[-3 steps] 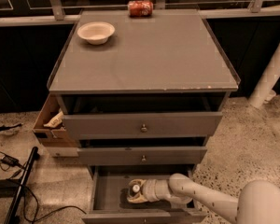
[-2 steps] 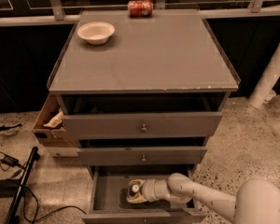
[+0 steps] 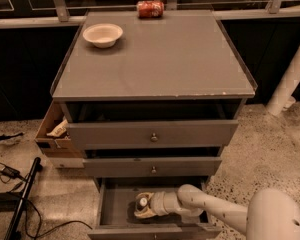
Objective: Place blue plastic bottle into bottom drawer
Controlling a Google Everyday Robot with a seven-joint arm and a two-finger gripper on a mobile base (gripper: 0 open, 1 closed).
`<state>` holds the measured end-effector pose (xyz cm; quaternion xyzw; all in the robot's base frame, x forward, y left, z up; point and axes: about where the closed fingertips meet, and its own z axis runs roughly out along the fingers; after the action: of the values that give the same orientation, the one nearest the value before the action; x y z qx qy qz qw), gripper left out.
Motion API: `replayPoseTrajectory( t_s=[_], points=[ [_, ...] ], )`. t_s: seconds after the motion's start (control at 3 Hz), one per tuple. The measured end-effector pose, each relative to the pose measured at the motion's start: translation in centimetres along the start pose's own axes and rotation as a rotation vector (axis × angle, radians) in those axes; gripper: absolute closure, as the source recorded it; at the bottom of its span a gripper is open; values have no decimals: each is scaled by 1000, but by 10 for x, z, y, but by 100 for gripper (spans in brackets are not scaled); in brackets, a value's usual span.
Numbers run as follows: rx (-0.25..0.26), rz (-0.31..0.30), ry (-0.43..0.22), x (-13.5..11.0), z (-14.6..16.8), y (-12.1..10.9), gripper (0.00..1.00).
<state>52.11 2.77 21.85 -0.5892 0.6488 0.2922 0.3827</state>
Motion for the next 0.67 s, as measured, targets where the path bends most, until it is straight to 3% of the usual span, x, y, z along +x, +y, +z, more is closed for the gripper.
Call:
replayPoseTrajectory(
  t_s=[0.67],
  points=[
    [-24, -2, 14, -4, 7, 4, 100]
  ],
)
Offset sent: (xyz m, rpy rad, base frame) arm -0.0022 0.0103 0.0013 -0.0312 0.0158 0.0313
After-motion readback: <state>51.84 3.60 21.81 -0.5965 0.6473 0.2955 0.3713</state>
